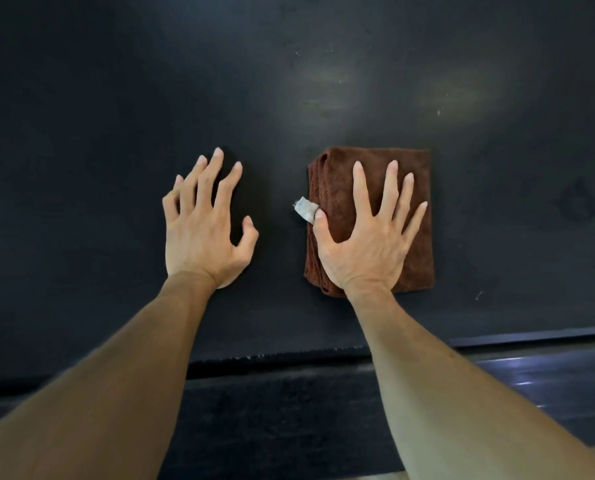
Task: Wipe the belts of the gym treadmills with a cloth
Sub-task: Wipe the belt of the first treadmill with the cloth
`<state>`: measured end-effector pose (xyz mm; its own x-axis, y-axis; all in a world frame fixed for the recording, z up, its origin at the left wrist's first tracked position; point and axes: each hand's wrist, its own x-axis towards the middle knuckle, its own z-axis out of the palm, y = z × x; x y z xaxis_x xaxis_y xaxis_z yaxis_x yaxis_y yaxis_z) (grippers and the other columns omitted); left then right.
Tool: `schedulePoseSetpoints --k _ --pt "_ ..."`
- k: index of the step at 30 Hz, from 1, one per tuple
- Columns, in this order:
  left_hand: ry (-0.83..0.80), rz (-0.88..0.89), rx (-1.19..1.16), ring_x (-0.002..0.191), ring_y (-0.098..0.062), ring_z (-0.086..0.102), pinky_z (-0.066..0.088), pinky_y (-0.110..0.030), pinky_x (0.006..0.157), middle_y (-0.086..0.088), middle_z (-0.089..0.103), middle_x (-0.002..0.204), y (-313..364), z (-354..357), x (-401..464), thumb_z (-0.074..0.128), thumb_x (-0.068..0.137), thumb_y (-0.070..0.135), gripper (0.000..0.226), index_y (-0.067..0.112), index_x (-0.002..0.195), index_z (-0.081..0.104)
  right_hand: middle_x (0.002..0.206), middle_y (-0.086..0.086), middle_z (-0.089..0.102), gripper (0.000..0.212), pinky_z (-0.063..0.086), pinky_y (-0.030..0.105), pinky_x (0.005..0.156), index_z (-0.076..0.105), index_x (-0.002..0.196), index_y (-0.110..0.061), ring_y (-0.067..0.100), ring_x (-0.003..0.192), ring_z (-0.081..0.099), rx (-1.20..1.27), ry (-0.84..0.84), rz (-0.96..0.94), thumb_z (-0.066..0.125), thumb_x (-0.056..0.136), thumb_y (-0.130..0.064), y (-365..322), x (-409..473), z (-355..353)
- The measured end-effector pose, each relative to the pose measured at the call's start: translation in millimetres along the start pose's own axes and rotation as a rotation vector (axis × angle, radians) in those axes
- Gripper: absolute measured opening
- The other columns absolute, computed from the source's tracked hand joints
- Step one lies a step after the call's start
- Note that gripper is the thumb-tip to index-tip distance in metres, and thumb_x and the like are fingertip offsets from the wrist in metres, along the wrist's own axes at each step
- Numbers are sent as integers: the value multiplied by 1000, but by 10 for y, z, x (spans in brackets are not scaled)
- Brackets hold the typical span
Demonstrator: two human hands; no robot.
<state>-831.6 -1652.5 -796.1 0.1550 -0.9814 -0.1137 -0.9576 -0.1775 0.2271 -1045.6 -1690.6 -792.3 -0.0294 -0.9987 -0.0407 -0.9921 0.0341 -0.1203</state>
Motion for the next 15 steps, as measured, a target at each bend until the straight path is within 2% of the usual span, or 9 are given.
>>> schedulePoseSetpoints --k 6,11,13,15 --pt "4 1 18 157 -24 12 15 -50 125 -2 14 170 9 -1 12 41 91 46 73 21 159 28 174 10 9 87 7 63 126 23 165 -35 35 160 2 -6 -13 -9 40 89 -74 15 7 9" --pt "14 -2 15 157 -24 14 16 -50 125 -2 17 170 14 -6 5 41 91 46 72 20 158 30 174 13 2 93 5 65 125 14 167 -32 37 160 -3 -48 -60 -40 36 89 -78 30 -11 7" --pt "14 -12 24 157 -24 14 17 -50 125 -2 17 170 28 -19 -1 40 91 47 73 20 158 30 174 14 1 95 4 66 124 13 167 -31 38 160 -4 -50 -83 -117 35 89 -80 68 16 -21" --pt "8 -15 40 157 -24 14 18 -49 125 -2 17 170 42 -30 14 40 91 48 73 21 158 30 174 14 1 95 4 65 125 14 167 -31 38 160 -4 -72 -113 -276 36 88 -80 150 149 -48"
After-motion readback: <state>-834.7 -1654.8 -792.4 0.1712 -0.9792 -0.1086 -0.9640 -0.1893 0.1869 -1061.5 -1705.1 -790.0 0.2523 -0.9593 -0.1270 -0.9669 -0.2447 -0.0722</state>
